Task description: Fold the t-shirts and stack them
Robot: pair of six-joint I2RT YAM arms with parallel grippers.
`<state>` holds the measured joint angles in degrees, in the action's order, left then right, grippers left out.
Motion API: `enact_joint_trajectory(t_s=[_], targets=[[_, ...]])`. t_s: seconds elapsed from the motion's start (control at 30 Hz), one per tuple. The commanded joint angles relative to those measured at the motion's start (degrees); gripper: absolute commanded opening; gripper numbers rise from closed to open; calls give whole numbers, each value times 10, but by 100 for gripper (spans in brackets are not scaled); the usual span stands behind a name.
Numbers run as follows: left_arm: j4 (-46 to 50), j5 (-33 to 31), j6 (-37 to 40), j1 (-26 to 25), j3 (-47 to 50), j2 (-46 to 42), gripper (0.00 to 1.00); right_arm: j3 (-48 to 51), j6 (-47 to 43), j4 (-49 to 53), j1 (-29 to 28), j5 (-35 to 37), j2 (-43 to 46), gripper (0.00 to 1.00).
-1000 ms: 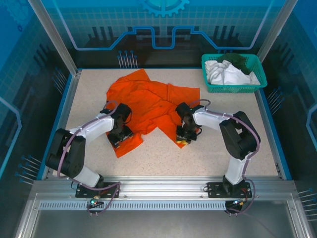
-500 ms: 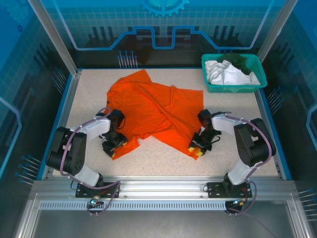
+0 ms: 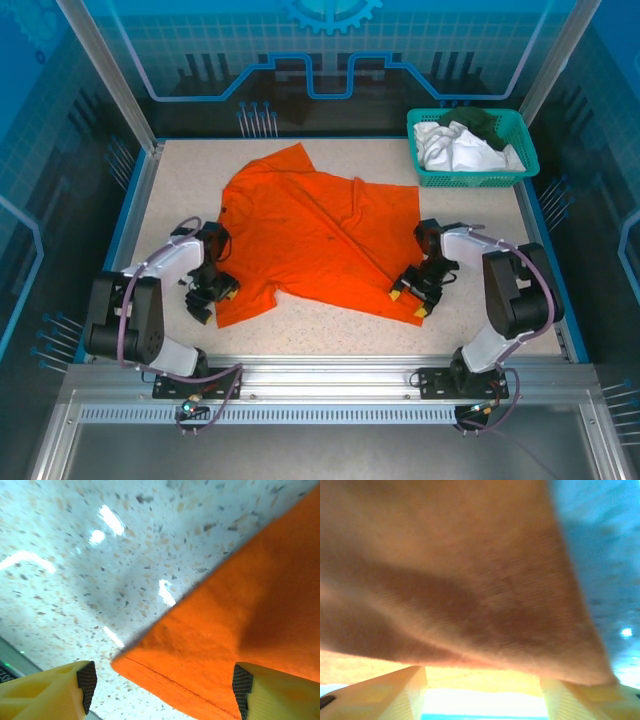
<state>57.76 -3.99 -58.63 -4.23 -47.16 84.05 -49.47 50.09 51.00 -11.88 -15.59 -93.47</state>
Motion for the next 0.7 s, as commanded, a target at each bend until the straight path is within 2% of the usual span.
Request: enact_joint_trajectory(t_s=[0.0,0.1,0.2,0.3,0.4,0.47,0.6,0.67], targets=[[44,-32,46,6,-70,-25,78,-47,43,43,-2,77,49,67],[42,-54,92,-3,-144,-33,79,-117,88,70,-33,142,68,69],[10,-52,164,-27,-219,-16,78,-197,125,80,-69,202,49,71],[-40,-13,224,-53,-290,33,71,-264,135,44,-87,244,-1,70],[-69,7,260,-79,-388,126,60,-346,110,4,-89,296,-86,67],[-82,31,266,-84,-471,203,53,-408,90,-8,-79,300,-158,59],[-84,51,290,-96,-677,376,38,-545,75,8,-49,247,-295,40],[-64,37,311,-102,-807,468,38,-591,55,-12,-46,245,-338,32]])
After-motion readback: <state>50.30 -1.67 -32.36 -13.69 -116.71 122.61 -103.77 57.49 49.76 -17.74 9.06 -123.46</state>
